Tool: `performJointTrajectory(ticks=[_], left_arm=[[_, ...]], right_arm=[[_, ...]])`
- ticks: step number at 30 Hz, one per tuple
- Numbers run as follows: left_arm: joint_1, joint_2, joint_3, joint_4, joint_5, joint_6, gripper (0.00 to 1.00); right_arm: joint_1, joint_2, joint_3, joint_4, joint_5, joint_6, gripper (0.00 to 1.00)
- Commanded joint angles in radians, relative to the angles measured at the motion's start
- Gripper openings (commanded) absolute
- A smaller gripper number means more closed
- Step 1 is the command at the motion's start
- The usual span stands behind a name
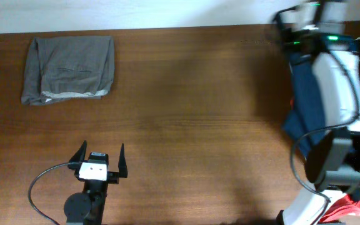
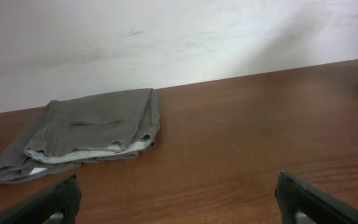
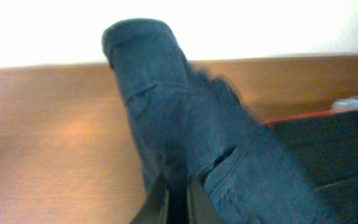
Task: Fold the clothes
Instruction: 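Reach the right gripper into the clothes pile and grasp the navy shorts, then drag the navy shorts left onto the table center and release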
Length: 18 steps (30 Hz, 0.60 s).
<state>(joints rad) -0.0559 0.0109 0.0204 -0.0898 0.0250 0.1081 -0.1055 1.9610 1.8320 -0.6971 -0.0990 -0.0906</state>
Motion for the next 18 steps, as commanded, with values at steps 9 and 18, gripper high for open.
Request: performJointTrajectory(ticks=[9,18], left_arm=[[0.004,-0.005,-0.005,-0.001,-0.003,-0.010,1.00],[0.004,-0.005,-0.005,-0.001,-0.003,-0.010,1.00]], right_arm=[[0.826,0.370,-0.027,-0.008,-0.029,0.291,0.04],[0.721,0.242,0.085,-0.063,-0.152,0.309,0.60]])
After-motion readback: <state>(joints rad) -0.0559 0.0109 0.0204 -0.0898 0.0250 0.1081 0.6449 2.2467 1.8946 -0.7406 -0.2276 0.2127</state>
